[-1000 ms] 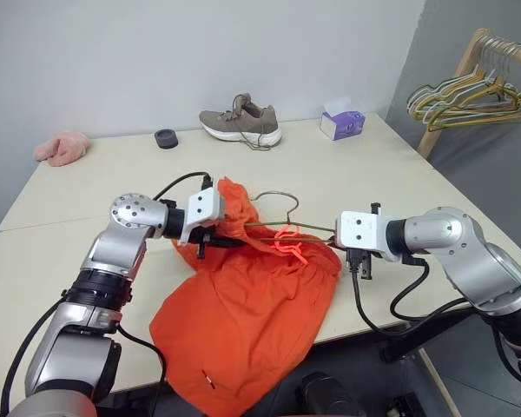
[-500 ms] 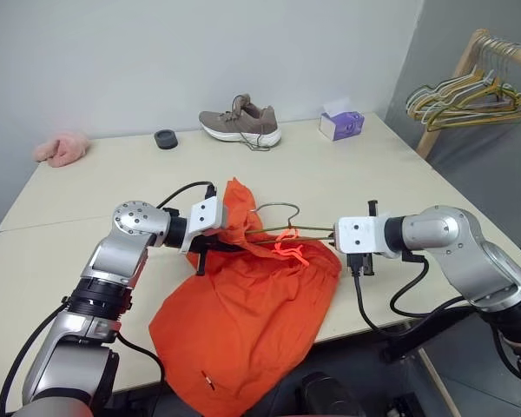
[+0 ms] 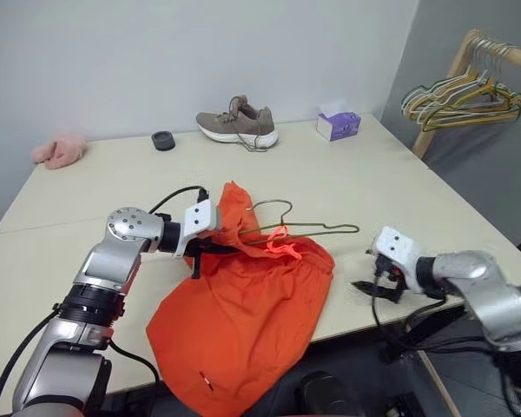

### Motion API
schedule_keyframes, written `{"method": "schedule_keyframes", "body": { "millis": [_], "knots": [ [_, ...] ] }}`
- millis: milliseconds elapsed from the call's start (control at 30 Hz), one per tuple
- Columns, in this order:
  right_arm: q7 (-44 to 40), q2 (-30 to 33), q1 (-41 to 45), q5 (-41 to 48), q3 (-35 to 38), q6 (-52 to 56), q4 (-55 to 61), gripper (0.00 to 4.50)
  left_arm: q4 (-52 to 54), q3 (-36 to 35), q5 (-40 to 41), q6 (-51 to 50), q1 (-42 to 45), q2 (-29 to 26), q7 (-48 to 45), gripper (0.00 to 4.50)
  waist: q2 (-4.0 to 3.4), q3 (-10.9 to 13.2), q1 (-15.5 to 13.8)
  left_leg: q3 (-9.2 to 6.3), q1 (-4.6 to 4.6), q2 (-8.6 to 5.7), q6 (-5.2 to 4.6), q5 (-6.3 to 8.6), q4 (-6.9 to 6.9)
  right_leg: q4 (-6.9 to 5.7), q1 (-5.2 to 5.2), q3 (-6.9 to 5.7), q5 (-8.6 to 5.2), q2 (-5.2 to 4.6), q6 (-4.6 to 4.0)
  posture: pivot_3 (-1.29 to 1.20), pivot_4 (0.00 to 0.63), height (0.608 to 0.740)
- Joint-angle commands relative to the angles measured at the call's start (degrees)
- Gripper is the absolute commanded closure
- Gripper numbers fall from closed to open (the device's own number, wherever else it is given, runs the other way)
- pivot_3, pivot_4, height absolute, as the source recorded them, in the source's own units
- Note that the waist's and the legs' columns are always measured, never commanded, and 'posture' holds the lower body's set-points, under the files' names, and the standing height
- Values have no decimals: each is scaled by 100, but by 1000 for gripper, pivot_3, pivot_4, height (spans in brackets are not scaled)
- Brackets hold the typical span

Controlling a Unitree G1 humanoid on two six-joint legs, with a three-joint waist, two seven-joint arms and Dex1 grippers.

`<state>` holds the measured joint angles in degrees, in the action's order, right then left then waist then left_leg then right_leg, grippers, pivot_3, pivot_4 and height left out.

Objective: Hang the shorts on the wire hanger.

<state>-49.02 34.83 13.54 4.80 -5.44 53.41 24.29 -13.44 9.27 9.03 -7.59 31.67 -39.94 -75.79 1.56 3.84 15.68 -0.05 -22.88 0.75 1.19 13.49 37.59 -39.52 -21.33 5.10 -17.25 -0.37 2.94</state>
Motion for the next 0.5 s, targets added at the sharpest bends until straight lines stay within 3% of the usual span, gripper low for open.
{"method": "schedule_keyframes", "body": {
  "millis": [33,167,400,500],
  "knots": [
    [776,-726,85,314,385,844,271,23,102,-230,163,-89,135,-52,77,4500,0,0,3,-2,-2,0,0,0,2,-1,0,-3,0,0,0,-263,25,740],
    [1124,-1446,116,742,548,1588,392,23,96,-255,168,-109,154,-78,87,4500,-1,0,-6,-1,-7,-3,-1,1,8,0,-1,-4,4,-2,-7,-257,26,740],
    [1660,-1888,171,985,443,1933,103,23,119,-328,194,-151,142,-62,163,4500,0,0,2,-1,-7,-3,-1,1,10,0,-2,-4,2,-2,-3,-246,24,740],
    [1956,-2046,168,952,390,1816,-13,564,164,-373,245,-217,104,-89,187,4500,-1,0,2,-2,-8,-2,-1,1,10,-1,-2,-4,1,-1,-2,-246,24,740]
  ]
}}
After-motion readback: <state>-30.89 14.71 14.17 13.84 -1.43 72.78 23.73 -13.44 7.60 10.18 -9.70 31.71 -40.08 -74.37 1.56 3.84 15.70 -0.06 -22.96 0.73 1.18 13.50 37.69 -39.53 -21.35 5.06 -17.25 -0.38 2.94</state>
